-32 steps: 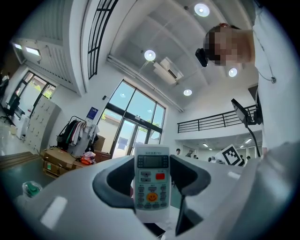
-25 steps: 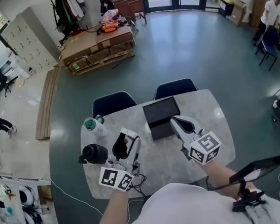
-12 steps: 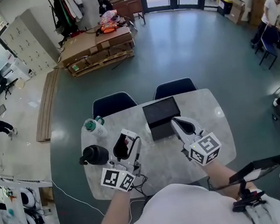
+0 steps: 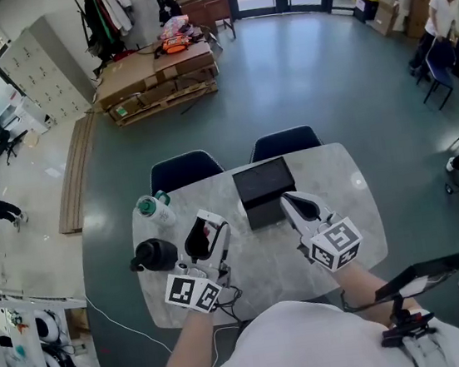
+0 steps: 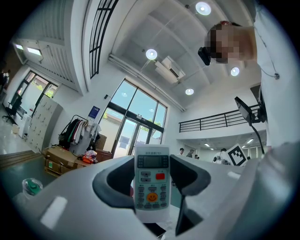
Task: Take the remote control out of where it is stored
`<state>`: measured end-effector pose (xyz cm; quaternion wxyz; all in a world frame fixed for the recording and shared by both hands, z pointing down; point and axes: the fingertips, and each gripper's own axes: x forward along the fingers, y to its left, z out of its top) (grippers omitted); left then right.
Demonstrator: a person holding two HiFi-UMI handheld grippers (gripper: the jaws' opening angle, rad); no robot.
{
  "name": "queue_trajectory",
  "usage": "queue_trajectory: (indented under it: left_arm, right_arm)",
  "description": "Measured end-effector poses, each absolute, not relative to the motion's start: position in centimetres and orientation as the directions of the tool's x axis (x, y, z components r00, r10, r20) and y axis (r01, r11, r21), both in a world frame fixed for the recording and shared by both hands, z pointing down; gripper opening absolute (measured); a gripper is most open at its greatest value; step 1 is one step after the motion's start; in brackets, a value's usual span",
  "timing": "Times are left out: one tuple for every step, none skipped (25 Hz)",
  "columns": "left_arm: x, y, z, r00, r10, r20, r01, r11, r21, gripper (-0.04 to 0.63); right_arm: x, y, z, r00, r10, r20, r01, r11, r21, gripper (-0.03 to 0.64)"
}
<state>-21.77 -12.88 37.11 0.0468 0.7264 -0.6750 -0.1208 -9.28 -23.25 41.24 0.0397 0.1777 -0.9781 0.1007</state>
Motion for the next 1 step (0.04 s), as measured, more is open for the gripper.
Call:
queue_trajectory:
  left_arm:
    - [-21.83, -12.96, 37.1, 0.06, -0.992, -0.112, -0.969, -0.084, 0.231, 0.239]
  right_arm:
    - [-9.26, -23.38, 41.21, -0.933, -0.342, 0.113, -0.358, 0.916, -0.182, 0.025]
